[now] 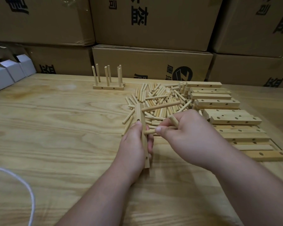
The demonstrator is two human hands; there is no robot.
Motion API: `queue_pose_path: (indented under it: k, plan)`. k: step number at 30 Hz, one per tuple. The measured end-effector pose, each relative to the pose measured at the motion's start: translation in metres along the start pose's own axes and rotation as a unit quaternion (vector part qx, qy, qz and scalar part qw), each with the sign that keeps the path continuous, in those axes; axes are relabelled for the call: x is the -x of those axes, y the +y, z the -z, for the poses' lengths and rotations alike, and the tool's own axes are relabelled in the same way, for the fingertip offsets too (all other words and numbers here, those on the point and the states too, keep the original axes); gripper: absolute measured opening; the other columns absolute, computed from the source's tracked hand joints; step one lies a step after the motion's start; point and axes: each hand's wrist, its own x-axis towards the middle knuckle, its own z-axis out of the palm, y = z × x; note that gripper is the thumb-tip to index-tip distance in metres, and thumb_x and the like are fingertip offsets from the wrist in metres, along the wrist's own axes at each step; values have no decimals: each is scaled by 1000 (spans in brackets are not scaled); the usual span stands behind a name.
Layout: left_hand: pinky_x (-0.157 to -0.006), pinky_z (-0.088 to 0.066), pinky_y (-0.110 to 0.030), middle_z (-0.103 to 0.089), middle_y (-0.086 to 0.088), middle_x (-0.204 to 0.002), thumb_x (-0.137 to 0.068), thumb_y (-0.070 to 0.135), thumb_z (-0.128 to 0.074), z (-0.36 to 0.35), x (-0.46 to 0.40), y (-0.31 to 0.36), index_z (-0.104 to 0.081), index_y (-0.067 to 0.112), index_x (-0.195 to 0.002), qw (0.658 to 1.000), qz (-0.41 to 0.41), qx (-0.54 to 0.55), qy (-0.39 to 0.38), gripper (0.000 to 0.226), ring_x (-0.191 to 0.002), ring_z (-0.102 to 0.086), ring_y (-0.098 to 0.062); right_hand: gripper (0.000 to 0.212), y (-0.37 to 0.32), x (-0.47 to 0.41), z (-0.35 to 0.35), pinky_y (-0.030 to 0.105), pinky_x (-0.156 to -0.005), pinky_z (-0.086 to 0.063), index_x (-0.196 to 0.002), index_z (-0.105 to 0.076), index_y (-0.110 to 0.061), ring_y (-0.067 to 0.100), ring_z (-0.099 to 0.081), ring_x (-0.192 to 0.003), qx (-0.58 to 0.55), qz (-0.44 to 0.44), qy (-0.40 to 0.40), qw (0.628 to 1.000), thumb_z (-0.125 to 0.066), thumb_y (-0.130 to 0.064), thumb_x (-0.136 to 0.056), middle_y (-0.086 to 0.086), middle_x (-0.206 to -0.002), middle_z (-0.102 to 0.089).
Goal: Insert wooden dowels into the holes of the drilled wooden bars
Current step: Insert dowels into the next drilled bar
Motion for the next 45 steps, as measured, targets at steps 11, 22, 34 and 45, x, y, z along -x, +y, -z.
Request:
queue_pose_path:
  k: [11, 22, 34, 45]
  plan:
    - [-43, -41, -31, -51, -8, -47, -85, 56, -36, -3, -3, -2, -69, 28, -61, 998, 38, 51, -4, 49, -42, -46, -22, 22, -4, -1, 5, 19, -37, -38, -76, -74, -26, 11, -47, -39, 3, -10, -22, 1000, -68, -39, -93, -6, -45, -55]
    - [-36, -40, -20, -53, -3, -42, -109, 35, -31, -6, 1, 5, -64, 18, -54, 999, 38, -18, 12, 66, -36, -50, -13, 30, -15, 7, -6, 17, -34, -34, -67, -69, -21, 6, -57, -46, 127, 28, 23, 991, -62, -34, -94, -9, -48, -60]
    - [-42, -42, -28, -51, -9, -48, -92, 53, -35, -2, -2, 0, -67, 15, -73, 997, 47, 41, -36, 53, -41, -47, -21, 25, -6, -2, 10, 19, -33, -33, -74, -74, -25, 5, -44, -37, 68, 13, -31, 997, -66, -40, -93, -9, -41, -49]
    - [-39, -42, -25, -51, -9, -47, -105, 45, -31, -2, -2, -1, -65, 12, -71, 999, 32, 19, -15, 58, -38, -49, -21, 25, -5, -1, 2, 17, -31, -33, -71, -73, -29, 3, -52, -41, 62, 18, -8, 998, -67, -36, -93, -8, -44, -57]
